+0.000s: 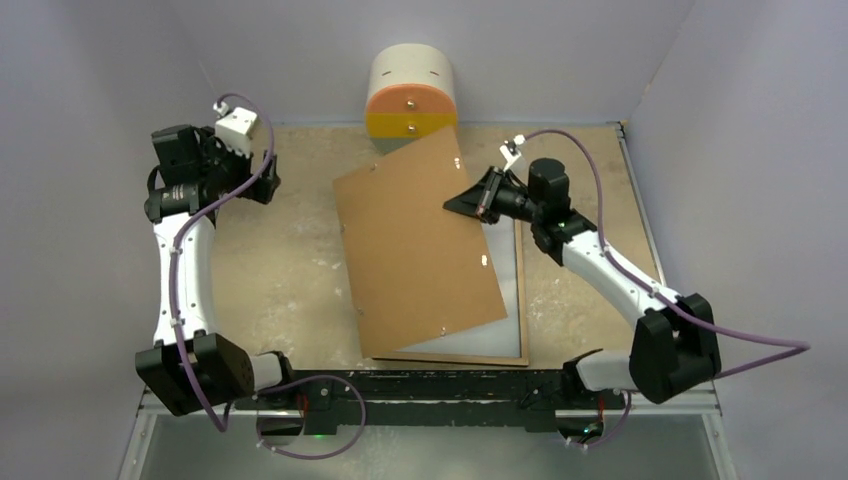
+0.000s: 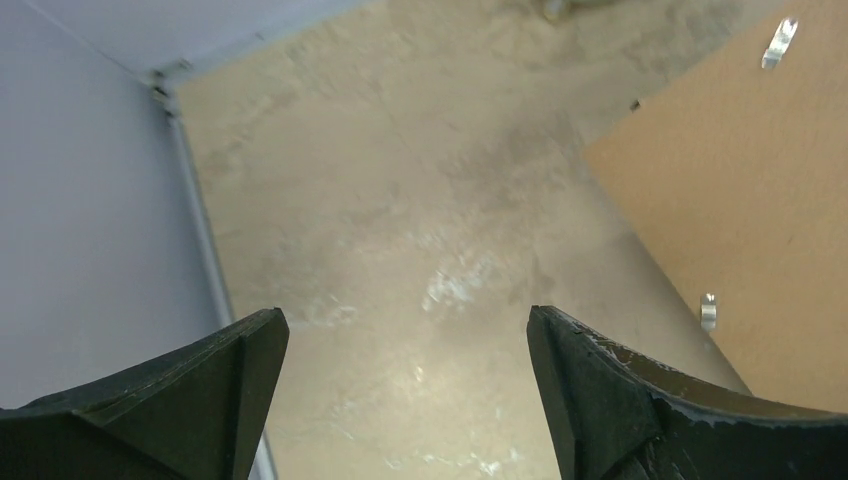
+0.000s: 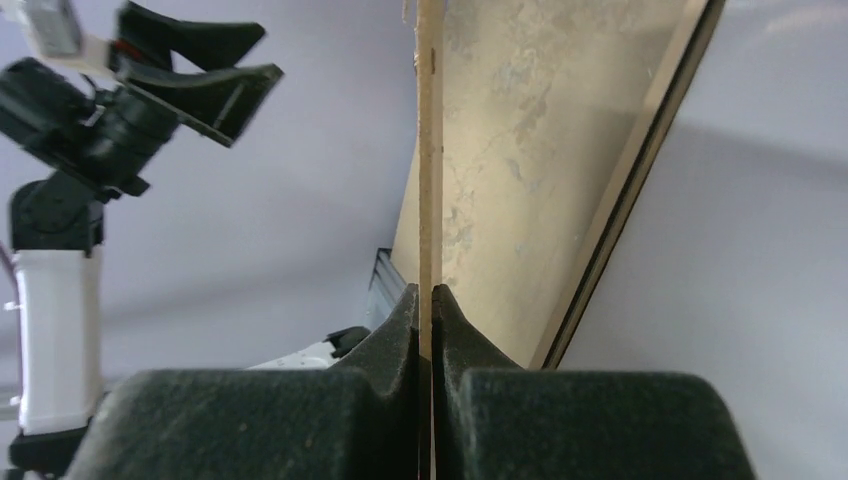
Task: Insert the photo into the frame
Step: Turn over the photo frame item at the center of the board, then adjust the photo frame item.
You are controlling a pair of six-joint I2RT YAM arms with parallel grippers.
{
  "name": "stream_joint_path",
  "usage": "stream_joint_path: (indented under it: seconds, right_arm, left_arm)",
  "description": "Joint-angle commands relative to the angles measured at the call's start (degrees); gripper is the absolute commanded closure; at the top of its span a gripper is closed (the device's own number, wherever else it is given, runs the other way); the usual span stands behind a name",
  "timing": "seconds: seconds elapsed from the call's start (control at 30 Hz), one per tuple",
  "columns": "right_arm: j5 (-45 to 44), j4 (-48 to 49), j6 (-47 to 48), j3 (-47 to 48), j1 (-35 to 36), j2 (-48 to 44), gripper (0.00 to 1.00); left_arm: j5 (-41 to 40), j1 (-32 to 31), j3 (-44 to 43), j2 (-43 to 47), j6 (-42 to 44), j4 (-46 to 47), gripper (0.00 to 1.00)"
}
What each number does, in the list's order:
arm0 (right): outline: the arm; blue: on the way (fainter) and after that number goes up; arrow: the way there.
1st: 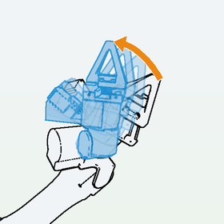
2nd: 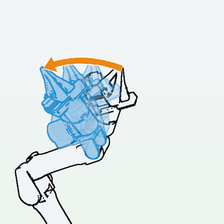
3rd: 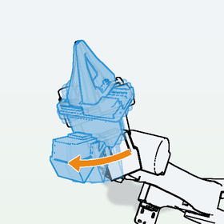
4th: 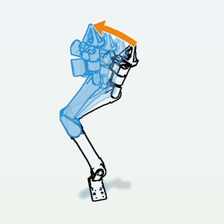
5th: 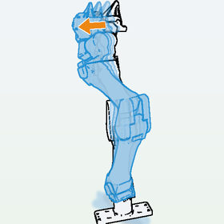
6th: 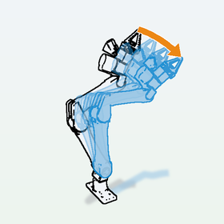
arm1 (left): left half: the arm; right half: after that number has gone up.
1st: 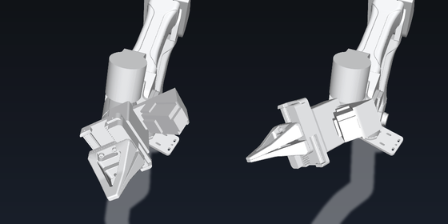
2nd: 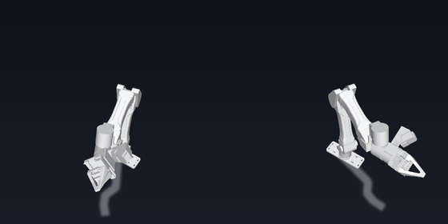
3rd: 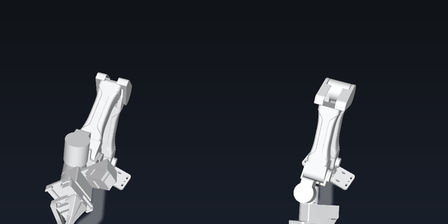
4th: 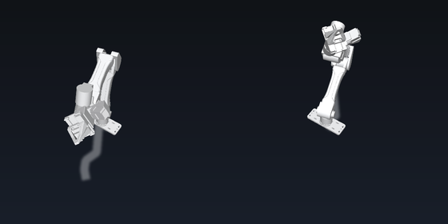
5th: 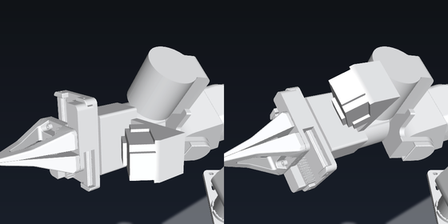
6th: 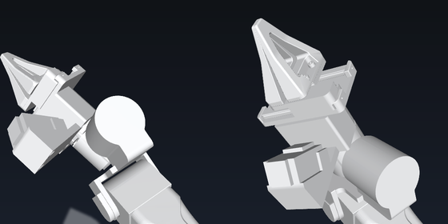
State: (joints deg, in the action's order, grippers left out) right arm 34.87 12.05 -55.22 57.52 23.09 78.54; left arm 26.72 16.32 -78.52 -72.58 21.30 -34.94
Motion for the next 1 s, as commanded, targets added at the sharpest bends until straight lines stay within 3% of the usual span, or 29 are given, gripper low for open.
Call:
stream_joint_path:
  seconds: [0.0,0.17,0.37,0.57,0.73,0.83,0.97]
  right_arm:
    - [2.84,17.41,-12.32,-9.16,-1.14,-7.04,1.0]
    - [-6.23,28.08,-18.59,-20.99,-1.25,-12.41,1.0]
    - [-15.93,29.23,-23.81,-23.78,-0.18,-16.82,1.0]
    - [-22.56,25.0,-26.2,-19.95,0.67,-19.29,1.0]
    - [-29.28,23.69,-25.31,-15.48,3.05,-18.86,1.0]
    - [-31.63,24.96,-25.65,-12.59,5.03,-16.5,1.0]
    - [-33.31,25.16,-25.01,-9.19,7.25,-13.52,1.0]
  left_arm:
    - [6.22,-0.81,3.16,-0.45,6.47,-4.63,0.04]
    - [12.09,-5.39,1.05,0.58,16.86,-16.23,0.04]
    - [10.72,-24.58,-2.12,9.58,26.61,-23.26,0.0]
    - [8.89,-44.75,-3.89,11.3,29.02,-24.81,0.0]
    - [8.73,-53.81,-7.58,8.82,26.26,-25.53,0.0]
    - [4.19,-60.04,-6.58,8.43,26.04,-25.23,0.0]
    - [2.77,-62.97,-4.79,8.47,27.94,-25.77,0.0]
